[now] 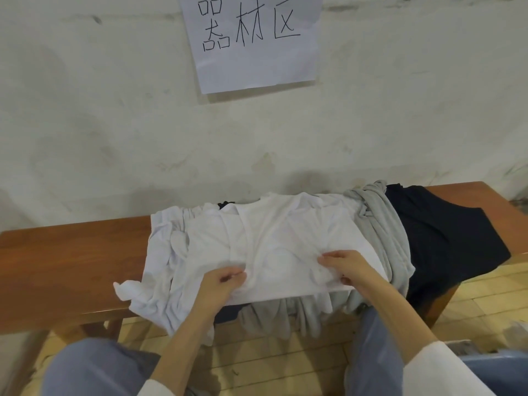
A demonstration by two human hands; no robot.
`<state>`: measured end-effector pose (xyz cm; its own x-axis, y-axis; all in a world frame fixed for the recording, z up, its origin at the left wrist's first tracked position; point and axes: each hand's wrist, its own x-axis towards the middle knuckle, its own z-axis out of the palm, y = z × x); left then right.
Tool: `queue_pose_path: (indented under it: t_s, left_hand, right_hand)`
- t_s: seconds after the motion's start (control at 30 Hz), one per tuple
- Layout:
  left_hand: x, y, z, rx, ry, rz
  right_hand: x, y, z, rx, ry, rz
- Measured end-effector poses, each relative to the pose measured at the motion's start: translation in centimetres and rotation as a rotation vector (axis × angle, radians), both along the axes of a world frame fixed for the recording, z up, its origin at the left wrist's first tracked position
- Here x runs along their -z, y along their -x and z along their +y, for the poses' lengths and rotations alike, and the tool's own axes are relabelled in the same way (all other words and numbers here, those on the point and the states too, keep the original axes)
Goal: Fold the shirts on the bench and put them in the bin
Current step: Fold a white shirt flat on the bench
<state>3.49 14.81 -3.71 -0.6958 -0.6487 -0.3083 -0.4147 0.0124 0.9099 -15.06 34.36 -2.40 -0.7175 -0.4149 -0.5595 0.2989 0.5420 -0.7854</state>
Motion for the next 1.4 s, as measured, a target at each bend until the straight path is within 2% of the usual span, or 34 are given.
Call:
queue_pose_path:
  t_s: [0.1,0.2,0.23,0.33,0.4,0.47,0.53,0.6,0.67,0.73,0.83,0.87,0.97,1.1,1.2,1.23,1.33,1.37,1.4]
  left_hand:
    - [-2.0,1.0,-0.9,-0.083,-0.143,0.160]
    - [-3.7,0.7,-1.7,-0.171,-0.396,0.450]
    - [-3.8,0.3,-1.8,-0.176,-0.394,0.481]
    - [-2.2,-1.2,-0.5,-0.150,-0.200,0.269]
    - [-0.3,-2.0,0.6,-0.065,-0.100,0.058]
    - [1.5,-2.5,0.9,0.069,0.023,-0.100]
    - [1.6,-1.9,0.3,0.038,0.140,-0.133]
    - [0.4,-0.2,-1.0,-0.051,0.196,-0.078]
    - [-0.6,2.8,-2.9,-0.119,0.081,-0.001]
    - [-0.9,6.2,-5.2,-0.173,-0.208,0.078]
    - [-0.4,10.4,-8.1,-0.313,-0.675,0.169]
    - [0.0,11.5,-8.8,-0.341,-0.742,0.153]
    - [0.6,13.2,-9.6,-0.318,-0.727,0.077]
    - [1.4,13.9,-10.4,-0.399,-0.629,0.052]
    - [1.9,14.1,-11.0,-0.428,-0.435,0.029]
    - [2.1,14.1,-11.0,-0.374,-0.286,-0.032]
    - [2.8,14.1,-10.6,-0.118,0.381,-0.338]
    - [3.1,14.0,-10.5,-0.064,0.511,-0.399]
    - [3.2,14.0,-10.4,-0.038,0.559,-0.401]
  right_hand:
    - [-1.6,0.3,-1.0,-0.036,0.056,-0.078]
    - [-2.5,0.3,-0.2,0.013,0.288,0.029]
    - [-2.6,0.1,0.6,0.018,0.350,0.072]
    - [-1.7,-1.2,2.9,-0.018,0.341,0.079]
    - [-0.2,-1.7,4.0,-0.080,0.174,0.051]
    - [1.1,-1.7,4.2,-0.236,-0.055,0.117]
    - [1.8,-0.8,3.2,-0.264,-0.194,0.274]
    - [1.0,0.6,1.5,-0.111,-0.190,0.433]
    - [-0.5,2.7,-1.1,0.039,-0.030,0.424]
    - [-1.4,5.0,-4.2,0.077,0.085,0.267]
    - [-0.9,7.3,-8.7,0.052,0.033,0.168]
    - [-0.3,7.9,-10.0,0.025,-0.013,0.205]
    - [1.2,8.7,-12.4,0.024,-0.072,0.341]
    - [2.0,9.3,-12.4,0.224,0.018,0.315]
    - [2.4,9.9,-10.9,0.384,0.081,0.244]
    - [2.7,10.0,-10.3,0.390,0.087,0.194]
    - [2.8,9.5,-9.0,0.453,0.212,-0.044]
    - [2.5,9.2,-8.8,0.452,0.250,-0.102]
    - [1.9,8.8,-8.6,0.431,0.270,-0.144]
